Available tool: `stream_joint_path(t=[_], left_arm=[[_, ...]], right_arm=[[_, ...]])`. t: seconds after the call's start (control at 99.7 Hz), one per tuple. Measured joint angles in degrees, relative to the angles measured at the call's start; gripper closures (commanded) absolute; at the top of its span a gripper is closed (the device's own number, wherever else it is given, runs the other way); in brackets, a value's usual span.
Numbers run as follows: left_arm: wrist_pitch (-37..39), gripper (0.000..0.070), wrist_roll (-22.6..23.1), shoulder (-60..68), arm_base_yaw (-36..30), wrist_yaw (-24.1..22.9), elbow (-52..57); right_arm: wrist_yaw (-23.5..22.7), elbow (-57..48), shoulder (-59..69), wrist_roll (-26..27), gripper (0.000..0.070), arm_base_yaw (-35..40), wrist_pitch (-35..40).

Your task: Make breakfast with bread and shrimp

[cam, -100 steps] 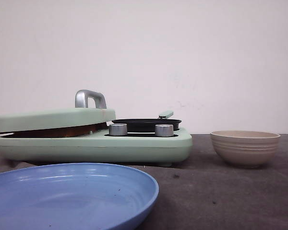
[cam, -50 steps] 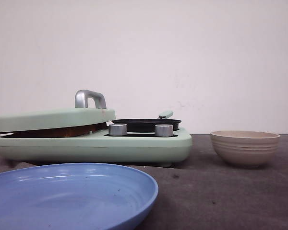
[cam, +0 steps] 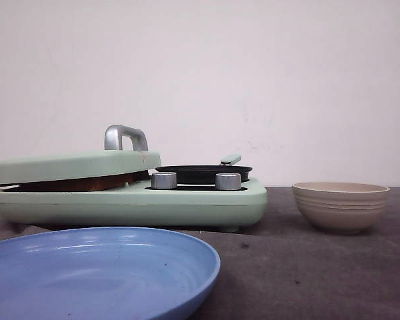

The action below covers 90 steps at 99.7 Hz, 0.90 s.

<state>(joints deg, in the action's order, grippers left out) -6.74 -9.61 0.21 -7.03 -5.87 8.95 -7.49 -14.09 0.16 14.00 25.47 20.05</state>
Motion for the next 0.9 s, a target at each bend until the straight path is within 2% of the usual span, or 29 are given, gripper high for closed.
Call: stream_joint_path(t=[0.211, 0.431, 0.642, 0.902], left_arm=[[0.9, 0.07, 1.7, 0.0, 4.3, 0.2, -7.2], [-3.8, 0.07, 2.2, 0.0, 6.1, 1.9, -7.1], [-3.8, 0.07, 2.2, 0.0, 6.4, 4.8, -7.1], [-3.8, 0.07, 2.2, 0.0, 6.3, 4.9, -7.1]], right_arm=[[0.0, 0.0, 0.0, 0.0, 0.07, 0.0, 0.0], [0.0, 0.0, 0.0, 0.0, 0.07, 0.0, 0.0], [0.0, 0.0, 0.0, 0.0, 0.07, 0.0, -0.1], [0.0, 0.0, 0.0, 0.0, 0.07, 0.0, -0.1]])
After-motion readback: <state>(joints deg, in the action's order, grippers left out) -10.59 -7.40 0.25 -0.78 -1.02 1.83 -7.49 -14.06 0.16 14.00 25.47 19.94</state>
